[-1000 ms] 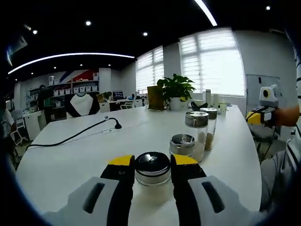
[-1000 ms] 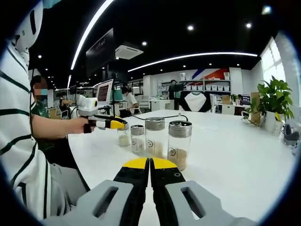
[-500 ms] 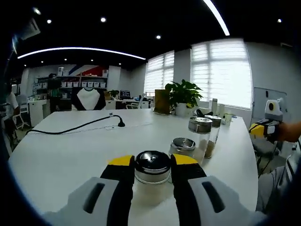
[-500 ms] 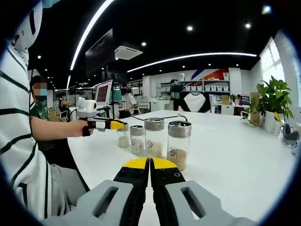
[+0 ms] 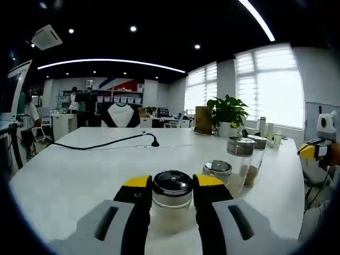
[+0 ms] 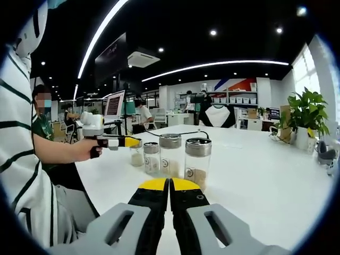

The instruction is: Rotate the seasoning bottle until the label or dispensing opening points toward the visible target arrow and the bottle remains upright within the marked orientation range

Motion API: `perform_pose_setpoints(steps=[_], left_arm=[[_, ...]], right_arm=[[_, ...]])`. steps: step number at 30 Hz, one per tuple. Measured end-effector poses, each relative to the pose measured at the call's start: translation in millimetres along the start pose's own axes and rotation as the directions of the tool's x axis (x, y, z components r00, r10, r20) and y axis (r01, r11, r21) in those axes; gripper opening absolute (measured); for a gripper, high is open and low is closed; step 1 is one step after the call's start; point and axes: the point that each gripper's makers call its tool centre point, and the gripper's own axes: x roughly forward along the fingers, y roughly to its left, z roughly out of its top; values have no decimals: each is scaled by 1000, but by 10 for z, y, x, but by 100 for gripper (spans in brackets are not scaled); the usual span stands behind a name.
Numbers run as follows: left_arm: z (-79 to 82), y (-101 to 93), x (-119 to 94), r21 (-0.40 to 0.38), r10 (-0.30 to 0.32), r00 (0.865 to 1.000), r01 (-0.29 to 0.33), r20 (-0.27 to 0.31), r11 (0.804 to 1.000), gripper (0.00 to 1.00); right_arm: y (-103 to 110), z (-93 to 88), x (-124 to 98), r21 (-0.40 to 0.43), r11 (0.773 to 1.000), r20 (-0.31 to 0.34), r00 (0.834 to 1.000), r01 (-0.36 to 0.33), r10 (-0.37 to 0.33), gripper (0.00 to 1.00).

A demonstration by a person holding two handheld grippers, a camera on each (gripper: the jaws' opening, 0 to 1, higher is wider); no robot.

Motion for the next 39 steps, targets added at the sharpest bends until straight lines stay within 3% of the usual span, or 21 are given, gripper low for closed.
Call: perform_pose_setpoints(steps=[7,10,12,19,23,27,31,35,39], left_arm=[[13,-13,18,-13,-16,1000,17,13,1000,32],[14,-7,23,15,-25,1000,25,-3,1000,32],[22,-39,39,86,-71,997,74,-35,994,33],[73,-2,-2,109,-128,990,134,-58,985,37],[59,-121,-24,71,-241,967,247,-78,966,38],[36,-139,-36,101,-275,956,285,-104,953,42],[-12,-153,-67,157,-316,937,338,-148,928,43],[7,-179,-47,113,-381,914,397,-137,911,43],[18,-145,-1,93,-399,908,411,-127,907,37]], right_arm=[[-1,-23,-6,7,1000,-2,1000,6,-5,0],[-18,-31,-3,15,1000,-2,1000,10,-10,0],[-24,-30,3,19,1000,-2,1000,11,-11,0],[-15,-38,39,26,1000,-5,1000,6,-6,0],[-3,-35,48,28,1000,-6,1000,2,-2,0],[14,-30,46,27,1000,-7,1000,-8,8,0],[23,-25,25,25,1000,-5,1000,-12,12,0],[9,-34,10,29,1000,-4,1000,-4,5,0],[18,-13,13,29,1000,2,1000,-4,4,0]])
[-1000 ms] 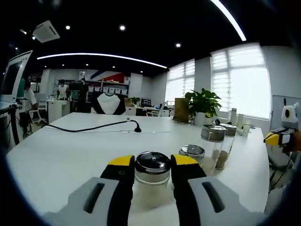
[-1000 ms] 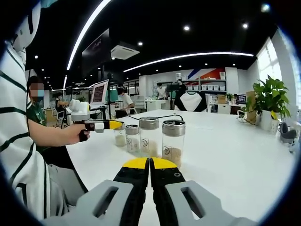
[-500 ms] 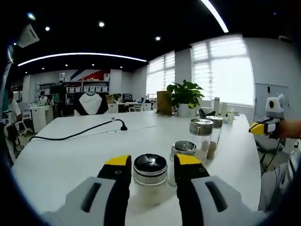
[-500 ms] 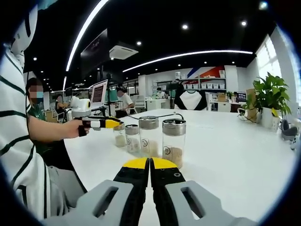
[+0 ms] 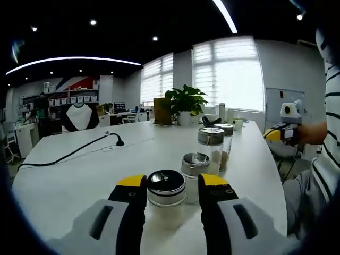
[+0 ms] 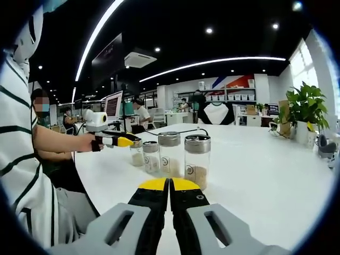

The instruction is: Rotate the seasoning bottle until the label or dispensing opening points toward the visible target arrow and the bottle remains upright within the marked orientation range

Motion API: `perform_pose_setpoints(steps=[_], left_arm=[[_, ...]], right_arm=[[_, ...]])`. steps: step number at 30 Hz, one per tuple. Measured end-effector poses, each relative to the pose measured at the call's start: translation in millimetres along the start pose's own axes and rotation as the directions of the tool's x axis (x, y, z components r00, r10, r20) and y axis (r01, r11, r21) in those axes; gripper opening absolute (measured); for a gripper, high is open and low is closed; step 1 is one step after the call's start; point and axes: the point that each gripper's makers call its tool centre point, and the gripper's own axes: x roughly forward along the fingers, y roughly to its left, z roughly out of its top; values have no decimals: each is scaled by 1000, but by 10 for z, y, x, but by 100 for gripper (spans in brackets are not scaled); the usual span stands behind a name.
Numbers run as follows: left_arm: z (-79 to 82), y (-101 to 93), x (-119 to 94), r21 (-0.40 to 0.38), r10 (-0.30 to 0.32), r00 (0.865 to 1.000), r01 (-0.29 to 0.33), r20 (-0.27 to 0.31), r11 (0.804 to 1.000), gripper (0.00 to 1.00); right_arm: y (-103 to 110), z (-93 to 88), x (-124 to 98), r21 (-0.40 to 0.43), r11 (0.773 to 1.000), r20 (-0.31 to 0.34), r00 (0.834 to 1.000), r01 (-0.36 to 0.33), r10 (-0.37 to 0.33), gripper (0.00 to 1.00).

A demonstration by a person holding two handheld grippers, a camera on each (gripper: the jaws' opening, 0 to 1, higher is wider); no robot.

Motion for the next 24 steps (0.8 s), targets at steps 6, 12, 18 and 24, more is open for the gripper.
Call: perform_pose_setpoints(steps=[6,12,18,24], left_arm=[[-70,3,47,-25,-20,1000,20,-18,999,36],[-151,20,52,-11,-10,999,10,-40,1000,34],[-150,33,53,-24,3,999,-3,-33,1000,34],[-211,24,43,-33,11,999,-13,-49,999,35]], right_arm=[[-10,10,-11,-6,1000,1,1000,2,-2,0],[-48,9,-39,1,1000,4,1000,15,-15,0],[-62,35,-35,2,1000,10,1000,20,-20,0],[-66,51,-31,-5,1000,11,1000,19,-18,0]])
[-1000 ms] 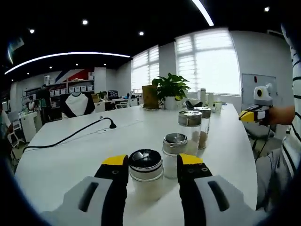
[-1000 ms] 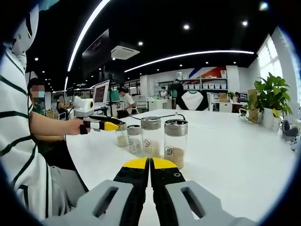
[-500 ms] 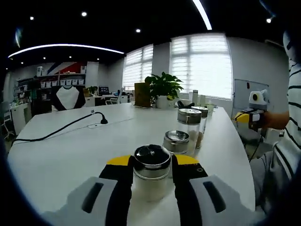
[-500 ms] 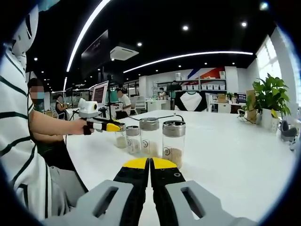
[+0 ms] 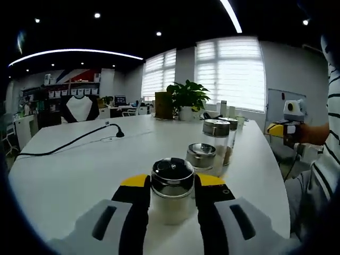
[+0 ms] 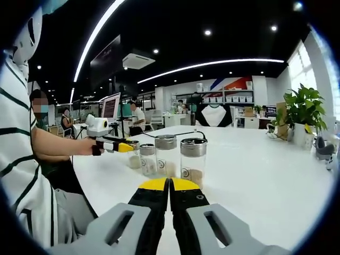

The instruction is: Rotate the seasoning bottle until the label or dispensing opening points toward the visible target arrow and the bottle remains upright within the marked orientation range

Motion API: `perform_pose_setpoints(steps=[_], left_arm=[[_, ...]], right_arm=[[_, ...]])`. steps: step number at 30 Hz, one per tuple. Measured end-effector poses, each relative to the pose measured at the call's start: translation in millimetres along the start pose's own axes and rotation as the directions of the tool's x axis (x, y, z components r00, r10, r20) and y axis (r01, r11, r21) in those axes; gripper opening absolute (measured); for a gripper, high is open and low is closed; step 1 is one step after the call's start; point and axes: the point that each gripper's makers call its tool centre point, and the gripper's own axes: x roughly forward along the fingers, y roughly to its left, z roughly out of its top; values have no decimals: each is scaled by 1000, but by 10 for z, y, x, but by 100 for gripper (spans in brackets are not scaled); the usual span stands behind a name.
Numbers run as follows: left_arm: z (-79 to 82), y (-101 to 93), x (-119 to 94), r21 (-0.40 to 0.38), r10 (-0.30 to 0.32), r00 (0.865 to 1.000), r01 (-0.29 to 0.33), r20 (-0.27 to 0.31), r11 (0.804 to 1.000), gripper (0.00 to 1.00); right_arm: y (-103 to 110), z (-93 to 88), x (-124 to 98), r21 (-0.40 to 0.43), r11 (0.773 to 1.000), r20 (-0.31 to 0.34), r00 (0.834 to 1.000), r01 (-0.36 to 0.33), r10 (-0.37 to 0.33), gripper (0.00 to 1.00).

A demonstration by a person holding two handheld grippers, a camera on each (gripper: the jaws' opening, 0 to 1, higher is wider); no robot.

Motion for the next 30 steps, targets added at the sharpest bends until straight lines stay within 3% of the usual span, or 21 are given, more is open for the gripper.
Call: perform_pose_setpoints(steps=[22,30], left_arm=[[-48,-34,-67,46,60,998,-60,-5,997,33],[-49,-23,-88,15,157,987,-157,18,987,33]], right_arm=[[-29,-13,-35,-2,1000,-1,1000,24,-24,0],[-55,-18,-44,3,999,0,999,43,-43,0]])
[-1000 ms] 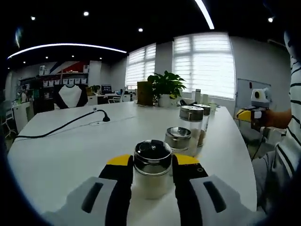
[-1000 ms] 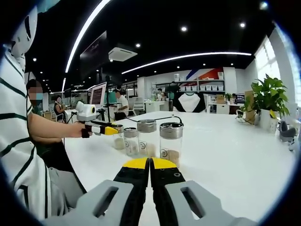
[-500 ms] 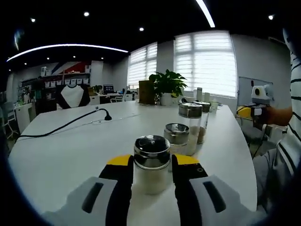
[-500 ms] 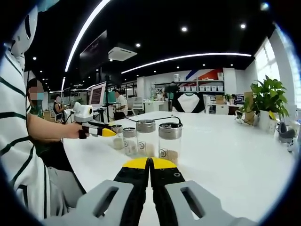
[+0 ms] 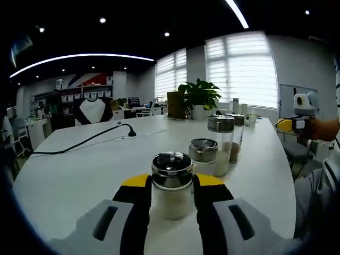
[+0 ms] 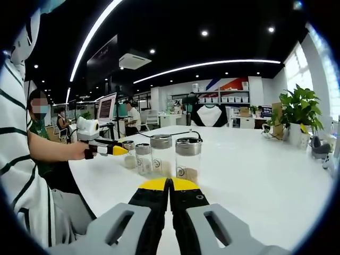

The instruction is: Rotate the seasoning bottle until the label or dispensing opening points toward the visible target arrow and the bottle remains upright within the marked orientation range

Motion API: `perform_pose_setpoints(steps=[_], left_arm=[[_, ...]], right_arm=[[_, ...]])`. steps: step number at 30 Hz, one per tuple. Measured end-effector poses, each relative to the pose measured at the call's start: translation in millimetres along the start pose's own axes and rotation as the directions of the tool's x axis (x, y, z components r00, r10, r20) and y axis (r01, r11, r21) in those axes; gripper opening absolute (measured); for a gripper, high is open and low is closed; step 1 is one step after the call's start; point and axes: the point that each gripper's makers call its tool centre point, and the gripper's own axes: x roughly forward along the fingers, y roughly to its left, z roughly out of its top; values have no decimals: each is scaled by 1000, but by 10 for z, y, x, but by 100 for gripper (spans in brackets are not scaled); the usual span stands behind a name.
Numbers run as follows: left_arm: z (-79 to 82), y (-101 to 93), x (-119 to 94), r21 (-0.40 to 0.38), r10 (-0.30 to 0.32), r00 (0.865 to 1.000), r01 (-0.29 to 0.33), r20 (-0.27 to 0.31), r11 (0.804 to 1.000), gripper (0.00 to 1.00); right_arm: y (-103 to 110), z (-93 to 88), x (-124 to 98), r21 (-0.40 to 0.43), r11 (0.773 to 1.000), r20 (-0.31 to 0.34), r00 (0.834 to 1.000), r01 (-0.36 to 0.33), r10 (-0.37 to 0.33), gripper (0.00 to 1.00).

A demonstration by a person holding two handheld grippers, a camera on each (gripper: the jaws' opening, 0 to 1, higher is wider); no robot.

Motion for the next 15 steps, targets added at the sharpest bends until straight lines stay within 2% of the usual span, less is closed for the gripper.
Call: perform_pose_setpoints(steps=[4,9,15], left_arm=[[2,1,3,-6,48,999,-48,20,999,33],[1,35,0,-34,163,986,-162,39,986,33],[2,19,27,-46,204,978,-202,47,978,33]], right_arm=[[-24,-10,-7,5,1000,-2,1000,12,-12,0],[-64,-24,-28,13,999,-4,999,32,-32,0],[-84,-50,-54,22,999,-7,999,39,-39,0]])
